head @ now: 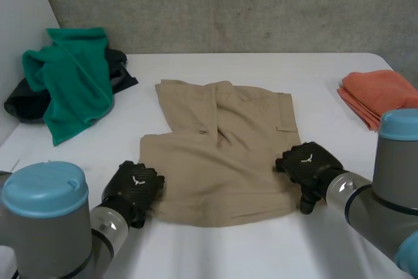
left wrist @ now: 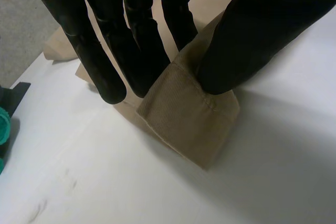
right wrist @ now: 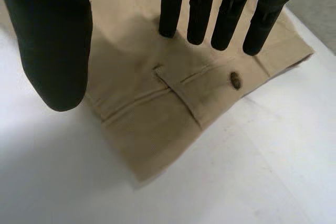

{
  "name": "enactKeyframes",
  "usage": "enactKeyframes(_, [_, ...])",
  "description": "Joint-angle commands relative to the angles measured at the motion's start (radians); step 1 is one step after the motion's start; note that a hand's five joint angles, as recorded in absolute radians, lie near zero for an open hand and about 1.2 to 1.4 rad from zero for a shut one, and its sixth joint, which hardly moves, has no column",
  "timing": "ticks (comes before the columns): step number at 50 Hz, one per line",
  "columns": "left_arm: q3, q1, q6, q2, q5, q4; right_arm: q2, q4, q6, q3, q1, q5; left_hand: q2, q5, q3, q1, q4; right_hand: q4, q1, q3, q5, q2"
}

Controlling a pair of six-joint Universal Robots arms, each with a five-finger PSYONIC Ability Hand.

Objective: Fold the laundry.

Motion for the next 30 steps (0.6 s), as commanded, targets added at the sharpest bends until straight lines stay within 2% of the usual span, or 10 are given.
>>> enactKeyframes(1, [0.061, 0.042, -0.004, -0.002, 0.012, -0.005, -0.128, 0.052, 0.06, 0.003, -0.082, -0.007, 0.203, 0.244, 0.208, 0.246, 0.201, 0.007, -0.026, 0.001, 0.03, 0.001])
enactKeyframes(8, [0.149, 0.068, -0.002, 0.004, 0.011, -0.033, -0.245, 0.13, 0.09, 0.07, -0.118, -0.069, 0.203, 0.244, 0.208, 0.246, 0.201, 0.08, 0.047, 0.074, 0.103, 0.074])
enactKeyframes(13, [0.218, 0.092, -0.009, -0.004, 0.011, -0.065, -0.264, 0.122, 0.173, 0.15, -0.119, -0.082, 0.203, 0.244, 0.208, 0.246, 0.201, 0.089, 0.056, 0.083, 0.112, 0.083])
enactKeyframes(20, [0.314, 0.092, -0.085, -0.03, 0.011, -0.115, -0.251, -0.048, 0.279, 0.239, -0.113, -0.098, 0.203, 0.244, 0.208, 0.246, 0.201, 0.13, 0.097, 0.124, 0.153, 0.124])
enactKeyframes(30, [0.384, 0.094, -0.145, -0.048, 0.012, -0.178, -0.029, -0.223, 0.299, 0.193, -0.07, -0.084, 0.203, 0.244, 0.208, 0.246, 0.201, 0.318, 0.284, 0.312, 0.341, 0.311])
